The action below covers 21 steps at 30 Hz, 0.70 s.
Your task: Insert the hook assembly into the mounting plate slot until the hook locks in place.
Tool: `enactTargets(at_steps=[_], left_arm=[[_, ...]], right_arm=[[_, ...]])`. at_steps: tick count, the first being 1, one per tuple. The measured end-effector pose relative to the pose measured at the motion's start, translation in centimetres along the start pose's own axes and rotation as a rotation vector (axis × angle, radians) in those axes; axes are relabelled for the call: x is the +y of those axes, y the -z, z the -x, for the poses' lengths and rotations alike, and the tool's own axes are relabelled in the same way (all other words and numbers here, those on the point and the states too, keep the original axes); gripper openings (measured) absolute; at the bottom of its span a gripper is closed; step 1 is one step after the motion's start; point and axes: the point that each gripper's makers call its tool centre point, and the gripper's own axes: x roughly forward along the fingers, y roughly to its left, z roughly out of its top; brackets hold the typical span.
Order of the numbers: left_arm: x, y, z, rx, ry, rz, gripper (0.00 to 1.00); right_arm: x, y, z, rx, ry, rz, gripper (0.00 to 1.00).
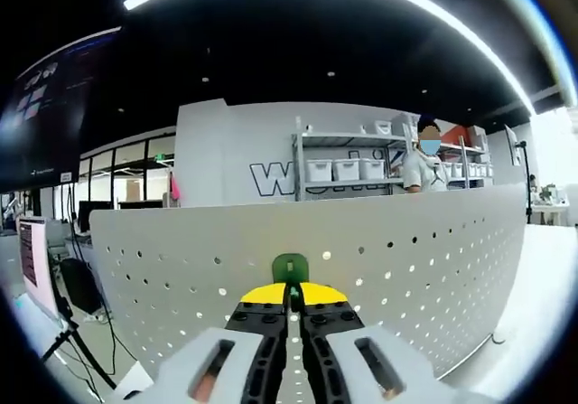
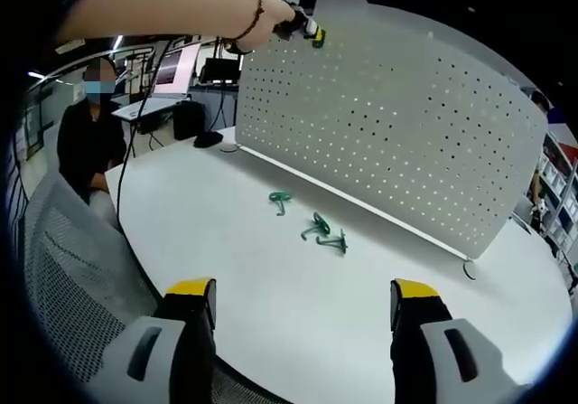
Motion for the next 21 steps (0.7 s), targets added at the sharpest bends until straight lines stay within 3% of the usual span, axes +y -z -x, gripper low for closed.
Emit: enactTargets(at_steps=[3,9,10,11,13,18,21], left_arm=[[0.3,0.2,0.7,0.015,0.021,0.051,0.17],[0.3,-0.8,2.0,0.011,0.061,0.064,0.32],[-0.2,-1.4,2.4,-0.016,0.103,0.147,0.37],[-0.3,-1.6,2.7,-0.018,0.121,0.176,0.40],[0.3,-1.5,3.6,0.000,0.117,0.122,0.43],[0.9,-1.0,5.6,0.045,0.163,0.154,0.52],[1.0,-0.2,7.1,0.074,0.185,0.133,0.54]], right_arm=[[-0.1,0.0,0.0,-0.002,0.003,-0.002,0.76],[0.0,0.0,0.0,-0.001,0.003,-0.001,0.76],[0.0,0.0,0.0,-0.001,0.003,0.000,0.76],[0.0,0.0,0.0,-0.001,0.003,0.001,0.76],[0.0,-0.2,0.0,-0.007,0.009,0.000,0.76],[-0.3,-0.4,0.2,-0.018,0.023,-0.001,0.76],[-0.3,-0.5,0.2,-0.022,0.024,0.002,0.76]])
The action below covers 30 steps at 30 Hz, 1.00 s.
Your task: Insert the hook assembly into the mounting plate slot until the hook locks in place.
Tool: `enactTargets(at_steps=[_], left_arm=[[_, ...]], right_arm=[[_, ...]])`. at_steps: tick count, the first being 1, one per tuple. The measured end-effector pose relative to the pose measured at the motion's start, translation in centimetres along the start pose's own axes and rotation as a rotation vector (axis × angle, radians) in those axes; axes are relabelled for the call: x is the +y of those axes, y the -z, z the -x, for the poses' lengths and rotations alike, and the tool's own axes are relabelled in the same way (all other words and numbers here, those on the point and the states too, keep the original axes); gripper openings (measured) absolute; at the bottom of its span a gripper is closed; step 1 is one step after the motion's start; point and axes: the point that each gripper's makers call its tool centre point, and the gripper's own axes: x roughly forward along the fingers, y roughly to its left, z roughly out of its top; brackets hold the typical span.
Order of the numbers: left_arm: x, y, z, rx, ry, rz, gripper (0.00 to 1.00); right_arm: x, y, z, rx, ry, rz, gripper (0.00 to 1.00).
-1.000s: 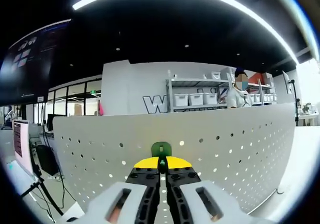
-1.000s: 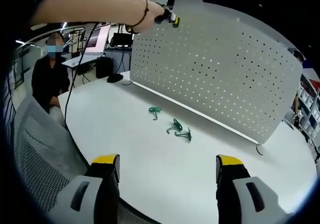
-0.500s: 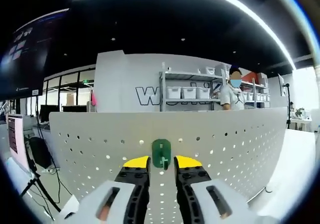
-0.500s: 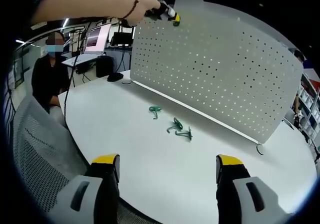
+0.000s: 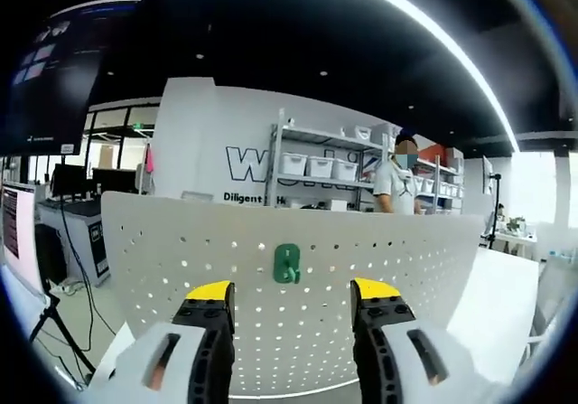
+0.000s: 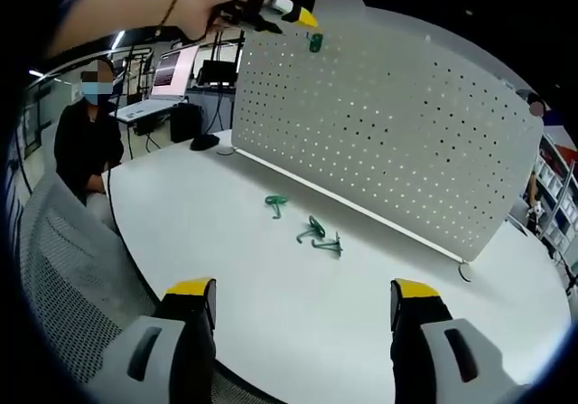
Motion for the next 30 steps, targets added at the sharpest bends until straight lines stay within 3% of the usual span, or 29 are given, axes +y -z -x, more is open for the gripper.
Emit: enactTargets(at_steps=[16,30], left_arm=[[0.7,7.0,7.1,0.194,0.042,0.013,0.62],[-0.5,13.3,13.2,0.332,0.064,0.032,0.70]], right_arm=[[0.5,-0.1,0.1,-0.002,-0.018,0.010,0.76],[1.0,-0.1,0.0,-0.004,-0.037,0.024,0.75]])
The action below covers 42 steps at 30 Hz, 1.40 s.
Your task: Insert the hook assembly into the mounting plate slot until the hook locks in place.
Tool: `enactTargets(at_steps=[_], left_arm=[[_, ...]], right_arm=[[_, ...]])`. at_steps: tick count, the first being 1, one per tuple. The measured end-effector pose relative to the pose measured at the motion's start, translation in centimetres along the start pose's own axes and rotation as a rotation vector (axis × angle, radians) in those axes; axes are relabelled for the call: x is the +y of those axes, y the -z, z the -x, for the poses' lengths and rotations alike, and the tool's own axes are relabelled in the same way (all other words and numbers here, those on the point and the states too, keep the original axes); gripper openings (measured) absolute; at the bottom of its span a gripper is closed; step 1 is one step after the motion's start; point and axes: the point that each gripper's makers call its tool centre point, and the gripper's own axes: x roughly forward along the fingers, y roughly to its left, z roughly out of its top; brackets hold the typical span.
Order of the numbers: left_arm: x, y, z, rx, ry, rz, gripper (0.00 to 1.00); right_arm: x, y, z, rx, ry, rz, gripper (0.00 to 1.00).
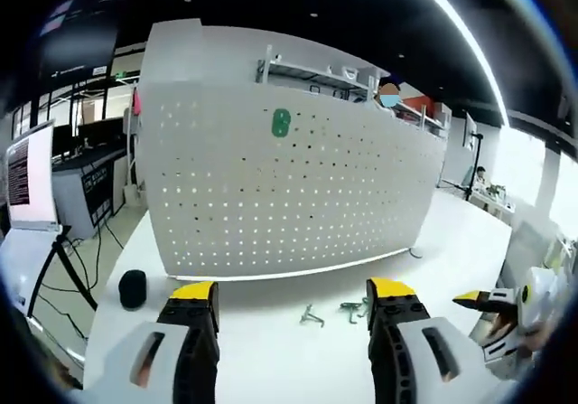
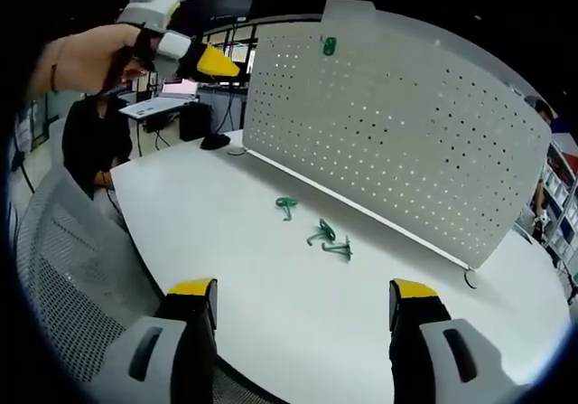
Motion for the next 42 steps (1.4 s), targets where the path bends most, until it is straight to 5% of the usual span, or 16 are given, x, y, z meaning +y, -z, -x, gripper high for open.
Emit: enactTargets(at_steps=[27,33,42], left_arm=[[-3.5,9.9,2.2,0.159,0.079,0.050,0.84],[-4.1,10.4,1.8,0.172,0.095,0.024,0.84],[-4.0,10.7,1.1,0.162,0.108,0.042,0.86]], right_arm=[[0.5,0.2,0.1,0.014,-0.040,-0.013,0.70],[0.8,0.1,0.0,0.033,-0.082,-0.039,0.65],[2.0,-1.2,-2.8,0.056,-0.185,0.007,0.42]])
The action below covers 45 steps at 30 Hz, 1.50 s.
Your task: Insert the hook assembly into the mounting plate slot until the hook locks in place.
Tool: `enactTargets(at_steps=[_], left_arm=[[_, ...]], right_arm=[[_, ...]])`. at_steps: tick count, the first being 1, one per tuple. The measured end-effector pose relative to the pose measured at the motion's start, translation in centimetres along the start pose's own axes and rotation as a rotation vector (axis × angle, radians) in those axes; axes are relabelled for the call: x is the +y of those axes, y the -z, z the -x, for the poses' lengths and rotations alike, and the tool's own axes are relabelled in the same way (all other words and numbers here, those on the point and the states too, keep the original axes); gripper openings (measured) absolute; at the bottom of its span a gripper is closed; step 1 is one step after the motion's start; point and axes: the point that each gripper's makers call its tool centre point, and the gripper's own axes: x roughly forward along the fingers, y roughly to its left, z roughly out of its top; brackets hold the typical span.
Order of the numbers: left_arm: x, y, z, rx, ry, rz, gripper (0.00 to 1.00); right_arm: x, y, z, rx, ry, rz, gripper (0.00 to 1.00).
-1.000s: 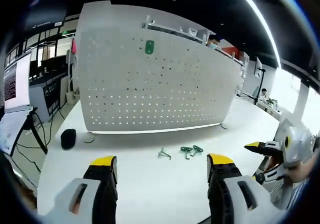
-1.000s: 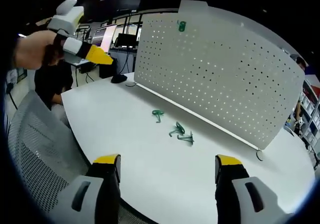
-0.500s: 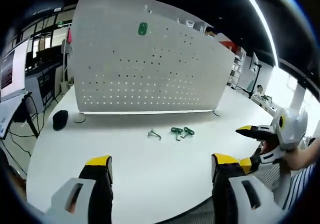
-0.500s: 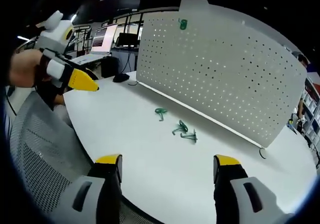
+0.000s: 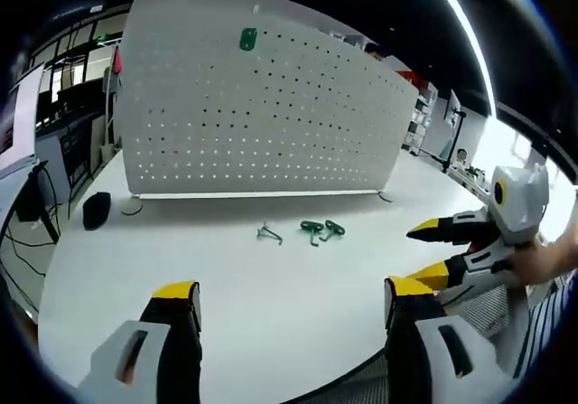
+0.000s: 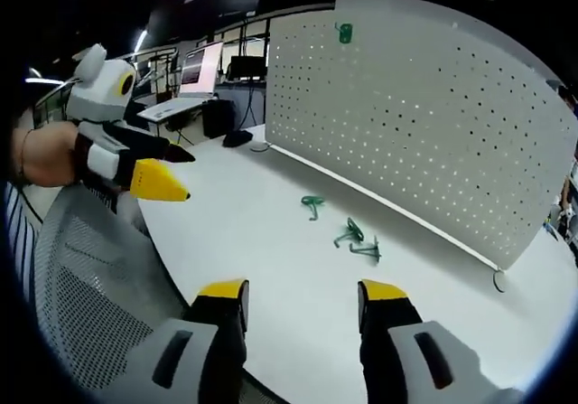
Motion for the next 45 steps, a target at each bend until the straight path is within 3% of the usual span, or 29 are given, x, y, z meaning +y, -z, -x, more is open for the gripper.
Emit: enactTargets(at_steps=[10,25,32,45], left_arm=[[0.7,0.3,0.1,0.004,-0.005,0.031,0.88],[0.9,0.0,0.6,-0.021,-0.008,0.054,0.86],[1.0,-0.2,0.7,-0.029,-0.012,0.067,0.85],[1.3,-0.2,0.8,-0.031,-0.020,0.083,0.83]], right_arm=[[0.1,-1.5,-6.6,0.042,-0.096,0.024,0.25],[-1.5,-3.8,-16.1,0.118,-0.117,0.097,0.09],[-2.2,-3.3,-18.1,0.166,-0.103,0.119,0.05],[-3.0,-2.9,-19.6,0.203,-0.078,0.098,0.04]])
